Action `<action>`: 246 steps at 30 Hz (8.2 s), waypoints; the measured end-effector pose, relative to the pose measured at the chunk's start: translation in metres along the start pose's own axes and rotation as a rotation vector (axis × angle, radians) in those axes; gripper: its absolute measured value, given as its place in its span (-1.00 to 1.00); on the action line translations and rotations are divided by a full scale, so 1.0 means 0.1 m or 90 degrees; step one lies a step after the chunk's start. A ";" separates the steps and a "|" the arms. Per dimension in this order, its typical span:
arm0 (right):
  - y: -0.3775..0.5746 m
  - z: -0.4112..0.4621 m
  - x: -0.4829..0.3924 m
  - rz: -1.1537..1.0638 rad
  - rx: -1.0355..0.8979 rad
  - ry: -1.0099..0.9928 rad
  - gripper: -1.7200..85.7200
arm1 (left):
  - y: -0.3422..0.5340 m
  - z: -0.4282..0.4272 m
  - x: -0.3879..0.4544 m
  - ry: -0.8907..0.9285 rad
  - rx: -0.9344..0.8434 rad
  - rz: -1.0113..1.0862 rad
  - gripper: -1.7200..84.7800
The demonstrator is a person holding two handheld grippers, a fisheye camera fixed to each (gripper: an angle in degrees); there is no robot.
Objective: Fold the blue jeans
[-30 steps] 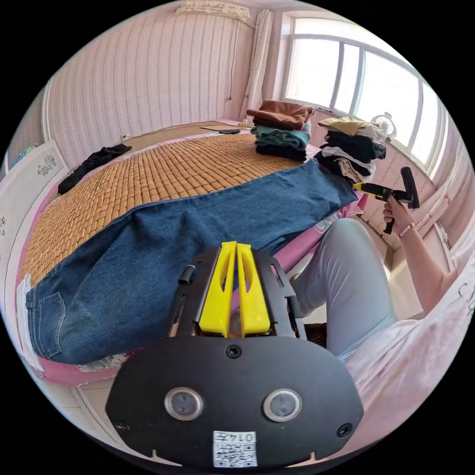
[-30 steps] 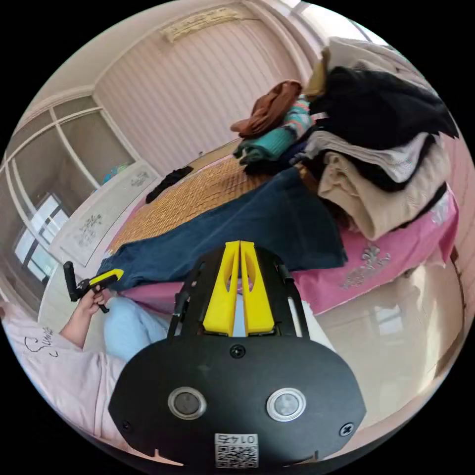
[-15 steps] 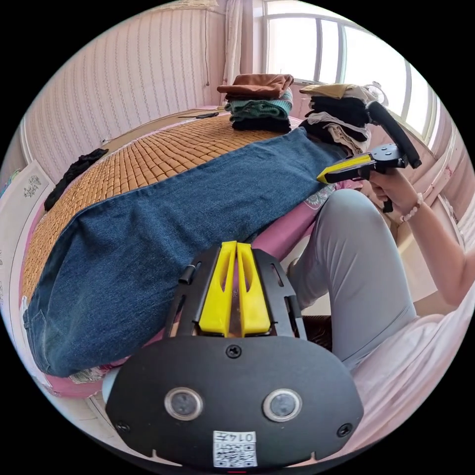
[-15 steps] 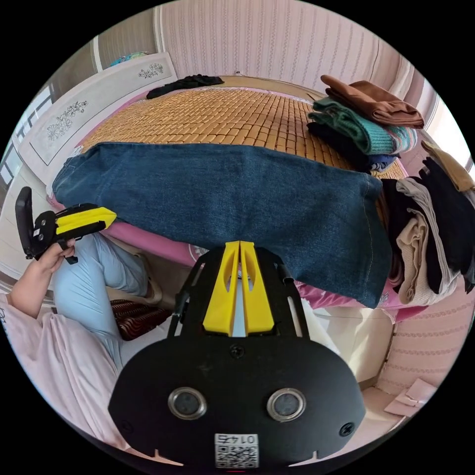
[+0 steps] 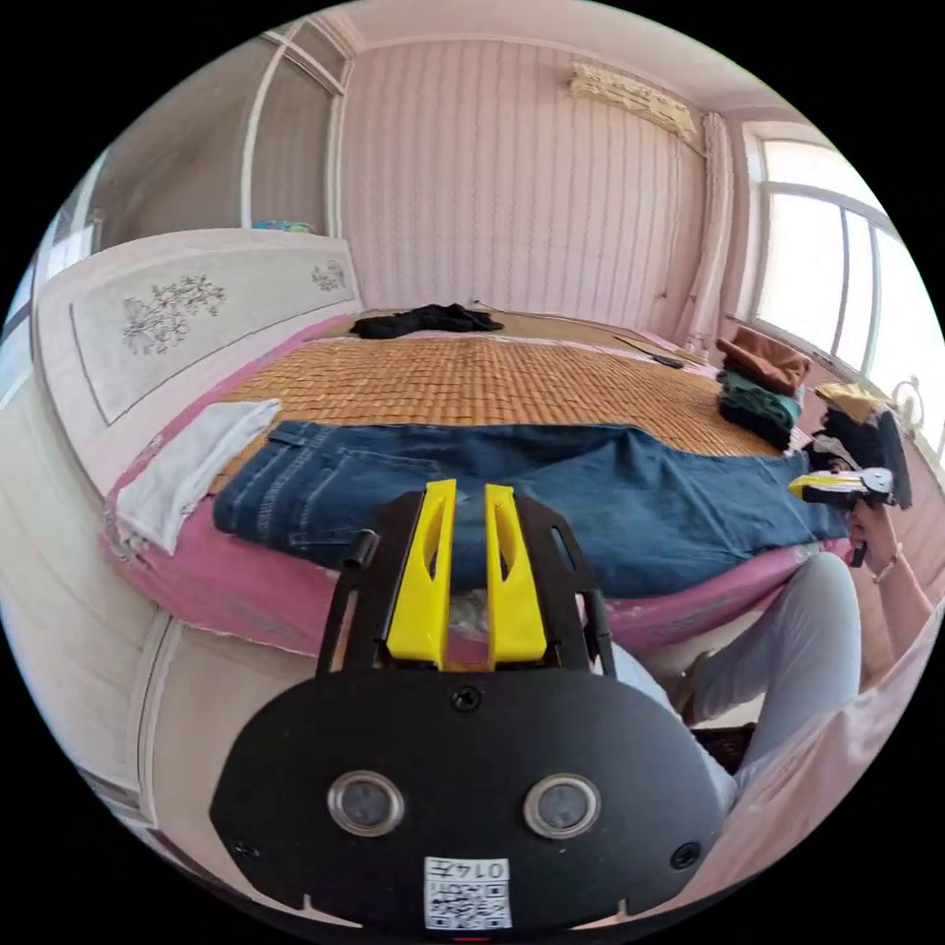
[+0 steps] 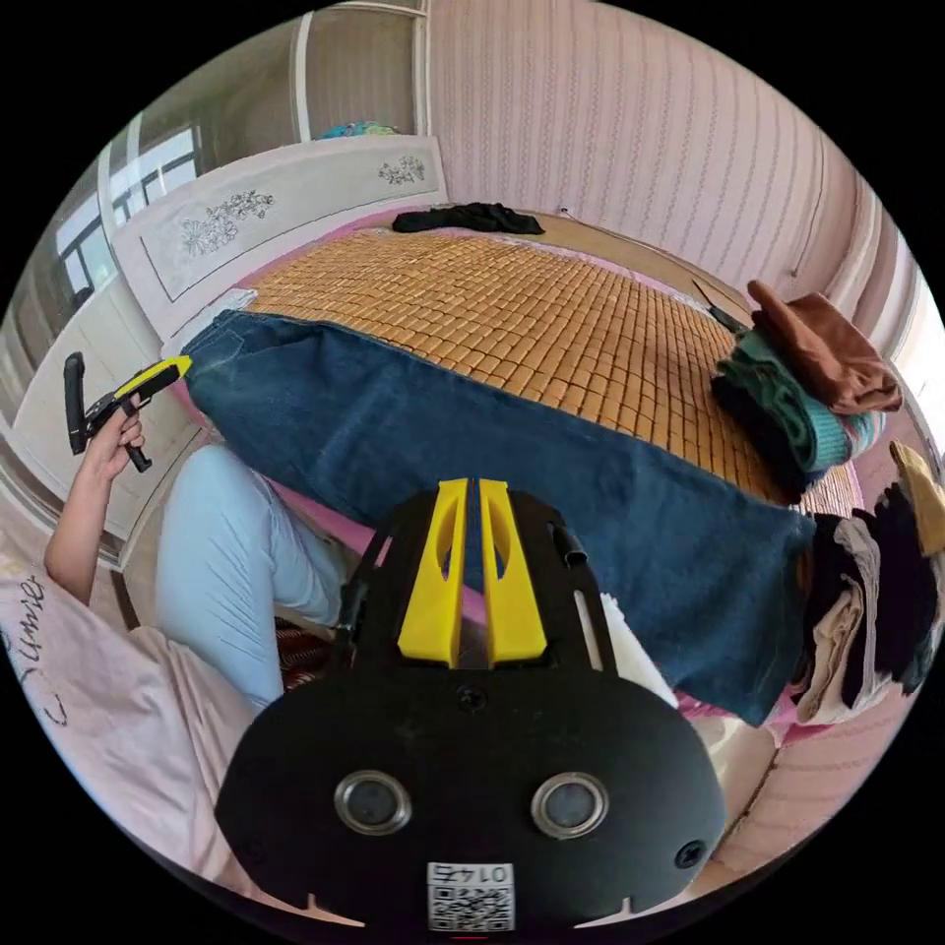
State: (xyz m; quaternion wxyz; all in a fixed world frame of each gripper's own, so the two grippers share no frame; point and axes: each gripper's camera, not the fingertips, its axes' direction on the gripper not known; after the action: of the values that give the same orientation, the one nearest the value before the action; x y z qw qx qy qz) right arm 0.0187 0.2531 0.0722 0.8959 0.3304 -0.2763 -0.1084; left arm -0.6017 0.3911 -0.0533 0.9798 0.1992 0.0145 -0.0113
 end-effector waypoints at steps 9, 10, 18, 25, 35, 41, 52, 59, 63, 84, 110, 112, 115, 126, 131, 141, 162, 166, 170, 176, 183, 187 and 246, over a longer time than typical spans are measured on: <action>-1.63 0.65 -1.16 -0.190 -0.043 -0.086 -0.77 | -0.83 0.90 -1.28 -0.091 -0.126 0.068 -0.71; -1.74 0.76 -1.27 -0.193 -0.053 -0.095 -0.74 | -0.85 0.97 -1.30 -0.097 -0.125 0.080 -0.70; -2.26 1.18 -1.57 -0.207 -0.110 -0.049 -0.73 | -0.63 1.66 -1.70 0.057 -0.209 0.012 -0.78; -2.43 0.81 -1.63 -0.231 -0.026 0.008 -0.73 | -0.67 1.35 -1.53 -0.010 -0.172 0.080 -0.86; -3.03 1.05 -1.68 -0.264 -0.083 -0.091 -0.97 | -0.88 0.67 -1.45 -0.069 -0.019 0.093 -0.87; -3.18 1.49 -1.70 -0.261 -0.171 -0.088 -0.85 | -0.67 1.44 -1.51 -0.098 -0.160 0.067 -0.86; -3.35 1.64 -1.60 -0.257 -0.178 -0.131 -0.97 | -0.51 1.41 -1.73 -0.035 -0.145 -0.019 -0.83; -3.05 1.17 -1.15 -0.122 -0.064 -0.137 -0.96 | -0.50 0.35 -1.89 -0.002 -0.044 -0.041 -0.91; -2.40 0.71 -1.00 -0.095 -0.024 -0.120 -0.96 | -0.17 -0.21 -1.34 -0.004 -0.027 0.077 -0.98; -1.68 1.09 -1.50 -0.006 -0.168 -0.128 -0.97 | 0.64 0.18 2.82 0.306 -0.088 0.295 -0.98; -4.88 2.44 -2.14 -0.336 -0.466 -0.017 -0.97 | 0.24 0.06 3.24 0.328 -0.090 0.294 -0.98; -4.98 2.53 -2.14 -0.344 -0.510 -0.025 -0.97 | 0.20 0.05 3.28 0.328 -0.090 0.297 -0.98; -5.05 2.68 -2.18 -0.377 -0.569 -0.011 -0.97 | 0.13 0.06 3.35 0.332 -0.093 0.303 -0.98; -4.79 2.96 -1.80 -0.351 -0.683 -0.036 -0.98 | -0.20 0.03 3.76 0.302 -0.116 0.380 -0.98; -3.88 2.32 -1.28 -0.321 -0.396 -0.047 -0.97 | -0.34 -0.11 3.92 0.262 -0.094 0.393 -0.98; 0.25 0.37 1.29 0.211 0.279 -0.178 -0.96 | -1.29 -0.40 4.51 0.397 -0.015 0.322 -0.91; 4.38 0.16 3.34 0.622 0.414 -0.033 -0.65 | -3.25 1.37 9.35 0.611 -0.218 0.584 -0.69; 4.65 0.25 3.50 0.598 0.437 -0.100 -0.79 | -3.18 1.65 9.90 0.582 -0.268 0.594 -0.68; 4.94 0.14 3.59 0.556 0.474 -0.138 -0.88 | -3.14 1.80 10.24 0.572 -0.274 0.569 -0.68; 5.10 -0.05 3.64 0.474 0.454 -0.168 -0.90 | -3.03 1.93 10.54 0.414 -0.237 0.649 -0.61; 5.17 -0.14 3.62 0.442 0.424 -0.132 -0.91 | -3.09 2.05 10.46 0.498 -0.297 0.620 -0.82; 5.12 -0.29 3.53 0.385 0.441 -0.129 -0.91 | -3.18 1.81 10.12 0.516 -0.230 0.591 -0.85; -1.56 1.04 -0.94 -0.212 0.107 -0.433 -0.82 | 0.19 -0.13 -0.47 0.168 -0.043 -0.171 -0.72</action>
State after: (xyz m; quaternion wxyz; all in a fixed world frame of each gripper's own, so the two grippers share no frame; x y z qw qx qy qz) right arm -0.1194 0.1149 -0.0042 0.6929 0.3886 -0.5080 -0.3329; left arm -0.6482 0.4142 -0.0567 0.9653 0.1620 0.1694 -0.1152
